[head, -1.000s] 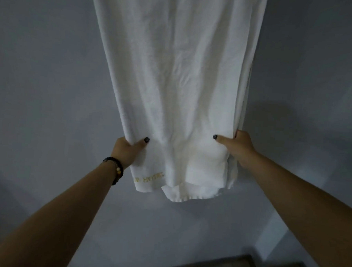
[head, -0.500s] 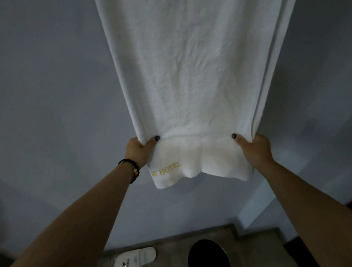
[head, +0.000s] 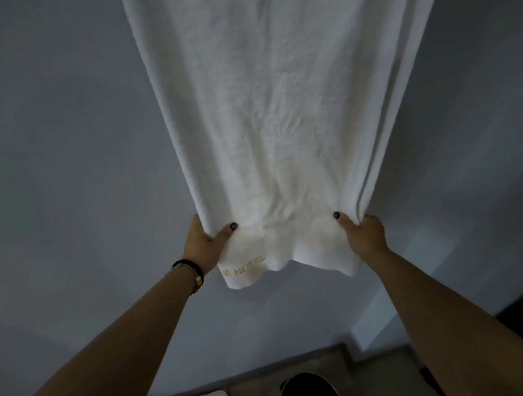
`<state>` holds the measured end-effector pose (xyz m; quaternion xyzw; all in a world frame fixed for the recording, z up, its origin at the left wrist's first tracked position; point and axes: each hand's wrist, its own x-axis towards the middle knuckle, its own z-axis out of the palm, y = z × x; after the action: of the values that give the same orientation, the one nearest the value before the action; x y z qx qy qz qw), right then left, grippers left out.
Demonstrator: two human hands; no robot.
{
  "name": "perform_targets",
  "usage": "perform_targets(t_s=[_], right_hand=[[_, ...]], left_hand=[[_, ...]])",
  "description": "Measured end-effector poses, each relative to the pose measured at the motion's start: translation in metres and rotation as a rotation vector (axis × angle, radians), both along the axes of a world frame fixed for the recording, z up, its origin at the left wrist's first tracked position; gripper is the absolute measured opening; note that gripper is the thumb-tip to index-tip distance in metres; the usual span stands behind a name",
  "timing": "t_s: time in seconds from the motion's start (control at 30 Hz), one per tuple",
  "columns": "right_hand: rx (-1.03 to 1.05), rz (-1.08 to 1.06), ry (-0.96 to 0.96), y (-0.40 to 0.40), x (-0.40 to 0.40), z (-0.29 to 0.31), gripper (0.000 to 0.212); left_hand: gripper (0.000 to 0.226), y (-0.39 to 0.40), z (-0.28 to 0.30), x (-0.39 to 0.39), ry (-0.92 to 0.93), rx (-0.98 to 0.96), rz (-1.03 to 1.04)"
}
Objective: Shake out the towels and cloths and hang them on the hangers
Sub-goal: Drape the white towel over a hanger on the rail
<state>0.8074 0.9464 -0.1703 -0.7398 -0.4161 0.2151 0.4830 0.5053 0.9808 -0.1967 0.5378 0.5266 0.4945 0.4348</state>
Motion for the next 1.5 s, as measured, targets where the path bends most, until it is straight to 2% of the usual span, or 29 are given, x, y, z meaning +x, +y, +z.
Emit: perform_targets(t_s=[0.17, 0.27, 0.33, 0.4, 0.5, 0.57, 0.67, 0.73, 0.8, 0.83, 0.97, 1.1, 1.2, 1.3, 1.4, 1.47, 1.5], right_hand=[[-0.003, 0.116, 0.054, -0.009, -0.011, 0.000, 0.040], [0.079, 0.185, 0.051, -0.019, -0.012, 0.002, 0.048], [0.083, 0.237, 0.060, -0.023, -0.005, 0.007, 0.052], [-0.007, 0.307, 0.137, -0.029, 0.002, 0.012, 0.051], [-0.179, 0.414, 0.229, -0.037, 0.001, 0.011, 0.066], [-0.218, 0.472, 0.264, -0.043, -0.012, 0.004, 0.067], [-0.207, 0.493, 0.318, -0.048, -0.039, -0.011, 0.083], [-0.162, 0.473, 0.344, -0.049, -0.053, -0.017, 0.062], [-0.144, 0.442, 0.354, -0.048, -0.060, -0.020, 0.035], [-0.141, 0.433, 0.337, -0.047, -0.062, -0.021, 0.029], [-0.134, 0.394, 0.231, -0.039, -0.089, -0.030, 0.036], [-0.097, 0.377, 0.226, -0.035, -0.122, -0.027, 0.029], [-0.030, 0.397, 0.183, -0.028, -0.123, 0.003, 0.026], [0.152, 0.361, 0.175, -0.009, -0.117, 0.062, 0.025], [0.314, 0.337, 0.212, 0.009, -0.116, 0.134, 0.055], [0.392, 0.342, 0.228, 0.019, -0.114, 0.178, 0.058], [0.431, 0.343, 0.210, 0.021, -0.114, 0.200, 0.054]], left_hand=[[0.057, -0.007, -0.002, 0.002, -0.048, -0.058, -0.244], [0.041, -0.021, -0.008, 0.006, -0.050, -0.054, -0.176], [0.039, -0.030, -0.011, 0.001, -0.093, -0.060, -0.068], [0.046, -0.039, -0.015, -0.012, -0.130, -0.062, 0.015], [0.056, -0.052, -0.019, -0.042, -0.151, -0.069, 0.088], [0.056, -0.062, -0.019, -0.062, -0.137, -0.092, 0.062], [0.047, -0.079, -0.020, -0.078, -0.038, -0.177, -0.074], [0.037, -0.089, -0.025, -0.084, 0.058, -0.186, -0.090], [0.031, -0.093, -0.031, -0.094, 0.114, -0.168, 0.008], [0.031, -0.094, -0.033, -0.100, 0.141, -0.161, 0.066], [0.042, -0.092, -0.034, -0.122, 0.209, -0.135, 0.233], [0.053, -0.087, -0.025, -0.139, 0.275, -0.157, 0.234], [0.053, -0.086, -0.002, -0.150, 0.299, -0.133, 0.172], [0.033, -0.078, 0.044, -0.150, 0.250, 0.019, 0.135], [0.017, -0.059, 0.105, -0.143, 0.238, 0.255, 0.182], [0.017, -0.044, 0.146, -0.139, 0.245, 0.380, 0.207], [0.026, -0.038, 0.165, -0.137, 0.233, 0.427, 0.224]])
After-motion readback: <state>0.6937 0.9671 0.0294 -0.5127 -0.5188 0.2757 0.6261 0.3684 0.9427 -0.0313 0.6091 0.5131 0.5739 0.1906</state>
